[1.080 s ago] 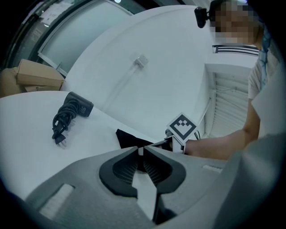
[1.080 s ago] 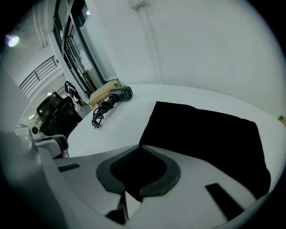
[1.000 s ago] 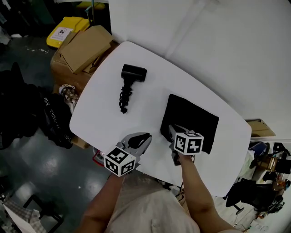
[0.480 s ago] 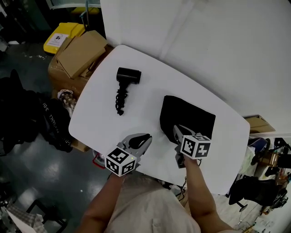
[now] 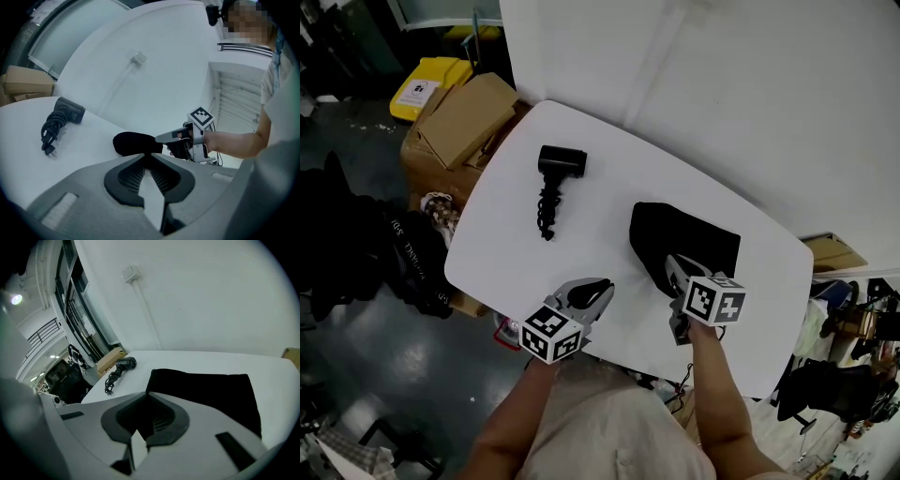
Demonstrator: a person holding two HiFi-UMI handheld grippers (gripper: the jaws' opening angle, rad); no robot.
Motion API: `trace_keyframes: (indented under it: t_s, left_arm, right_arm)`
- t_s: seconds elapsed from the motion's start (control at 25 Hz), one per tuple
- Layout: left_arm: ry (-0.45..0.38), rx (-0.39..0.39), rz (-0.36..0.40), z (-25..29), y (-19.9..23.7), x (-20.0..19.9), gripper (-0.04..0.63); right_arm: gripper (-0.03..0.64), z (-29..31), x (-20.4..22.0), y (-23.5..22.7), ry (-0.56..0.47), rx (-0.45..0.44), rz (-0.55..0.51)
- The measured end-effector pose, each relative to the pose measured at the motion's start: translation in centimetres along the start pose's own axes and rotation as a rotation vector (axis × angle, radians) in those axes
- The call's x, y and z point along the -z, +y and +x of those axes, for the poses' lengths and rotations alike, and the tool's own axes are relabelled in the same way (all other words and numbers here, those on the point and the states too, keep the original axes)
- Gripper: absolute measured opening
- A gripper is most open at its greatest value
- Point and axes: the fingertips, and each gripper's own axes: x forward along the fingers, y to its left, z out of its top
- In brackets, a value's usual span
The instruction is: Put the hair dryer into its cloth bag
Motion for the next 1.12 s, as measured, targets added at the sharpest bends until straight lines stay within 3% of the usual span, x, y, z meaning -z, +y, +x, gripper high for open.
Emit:
trace_keyframes:
  t_s: [0.48, 0.76, 1.12]
  left_arm:
    - [0.008, -0.021, 0.005, -0.9, 0.7, 0.1, 0.042]
    - [-0.034, -0.191, 0.004, -2.7, 5.4, -2.4, 0.043]
    - [-0.061, -0.294, 0.070, -3.4, 9.5, -5.7, 0.043]
  right_arm:
    - [0.028, -0.4, -0.6, 0.4, -0.020, -0.010, 0.015]
    - [0.028, -0.7, -0.3, -0.2, -0.024, -0.003, 0.023]
    - [0.028, -0.4, 0.1, -0.3, -0.021, -0.005, 0.030]
